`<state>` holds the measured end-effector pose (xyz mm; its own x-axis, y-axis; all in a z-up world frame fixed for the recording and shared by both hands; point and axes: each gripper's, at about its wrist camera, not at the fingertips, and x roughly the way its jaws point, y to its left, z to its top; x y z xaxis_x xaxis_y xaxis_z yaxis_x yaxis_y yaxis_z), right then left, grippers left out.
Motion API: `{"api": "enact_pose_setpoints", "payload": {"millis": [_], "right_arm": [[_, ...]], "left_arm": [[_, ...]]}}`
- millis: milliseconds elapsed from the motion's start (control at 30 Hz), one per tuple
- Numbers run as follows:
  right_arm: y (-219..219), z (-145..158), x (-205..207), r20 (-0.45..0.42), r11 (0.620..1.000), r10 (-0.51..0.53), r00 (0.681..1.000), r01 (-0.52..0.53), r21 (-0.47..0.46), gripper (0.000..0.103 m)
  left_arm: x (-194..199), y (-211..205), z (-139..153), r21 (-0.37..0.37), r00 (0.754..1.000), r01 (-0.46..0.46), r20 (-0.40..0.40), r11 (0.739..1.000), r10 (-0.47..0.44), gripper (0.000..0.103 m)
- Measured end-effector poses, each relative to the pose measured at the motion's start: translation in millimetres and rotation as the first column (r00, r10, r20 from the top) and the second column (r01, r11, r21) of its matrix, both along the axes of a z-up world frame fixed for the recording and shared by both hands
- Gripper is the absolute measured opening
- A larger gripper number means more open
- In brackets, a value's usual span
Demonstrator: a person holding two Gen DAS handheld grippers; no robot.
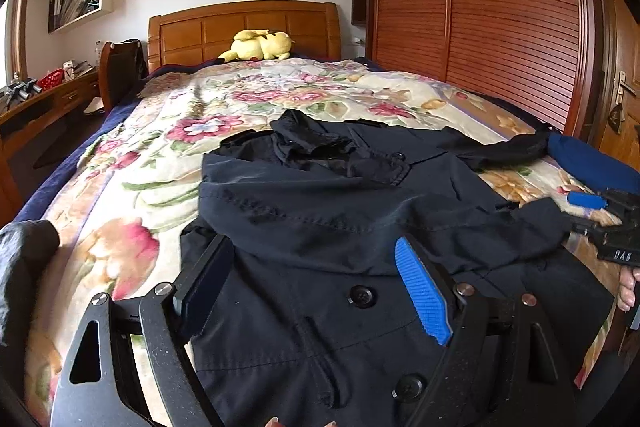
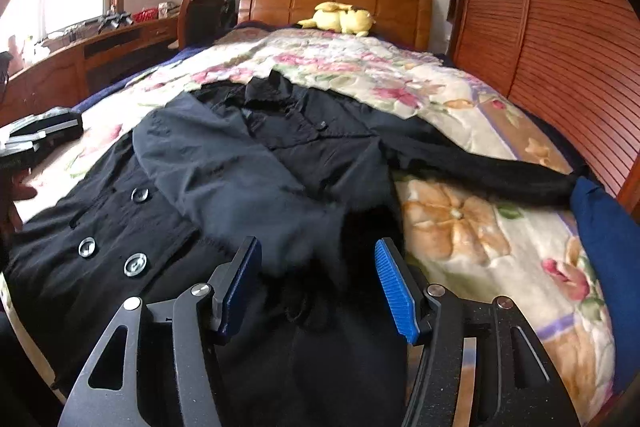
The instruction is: Fold large clothes
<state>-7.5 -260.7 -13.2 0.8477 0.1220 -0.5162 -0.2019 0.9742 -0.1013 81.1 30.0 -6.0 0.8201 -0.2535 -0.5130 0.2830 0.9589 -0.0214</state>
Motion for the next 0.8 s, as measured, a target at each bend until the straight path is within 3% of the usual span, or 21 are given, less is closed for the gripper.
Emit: {"api": "enact_pose_setpoints", "payload": {"millis": [200,467,500,567,633,800], "right_arm": [[-8.3,1.4,7.0,0.041,1.0,-0.027,0.999,0.026,0.015,0.062],[-29.8,-31.9,58.8,-0.104,0.999,-0.037,0.994,0.038,0.016,0.062],[-32.5,-35.2,61.2,-0.117,0.999,-0.03,0.993,0.033,0.021,0.059],[-40.2,-38.4,63.8,-0.137,0.998,0.013,0.99,-0.004,0.065,0.03],[-47.3,-38.3,62.2,-0.127,0.994,0.056,0.99,-0.044,0.097,0.013],[-61.8,-33.0,50.7,-0.076,0.996,0.028,0.997,-0.022,0.081,0.013]], "left_arm": [[6.4,-18.5,-3.2,0.014,1.0,0.023,-0.007,1.0,-0.023,0.084],[21.8,-52.8,-9.1,0.009,0.999,0.047,-0.025,0.999,-0.047,0.084],[23.6,-58.9,-10.1,0.01,0.998,0.054,-0.028,0.998,-0.054,0.084],[25.4,-68.2,-11.4,0.018,0.998,0.065,-0.025,0.998,-0.064,0.084],[26.7,-76.9,-12.9,0.023,0.997,0.075,-0.023,0.997,-0.074,0.084],[29.1,-93.2,-17.4,0.042,0.995,0.097,-0.03,0.994,-0.096,0.084]]}}
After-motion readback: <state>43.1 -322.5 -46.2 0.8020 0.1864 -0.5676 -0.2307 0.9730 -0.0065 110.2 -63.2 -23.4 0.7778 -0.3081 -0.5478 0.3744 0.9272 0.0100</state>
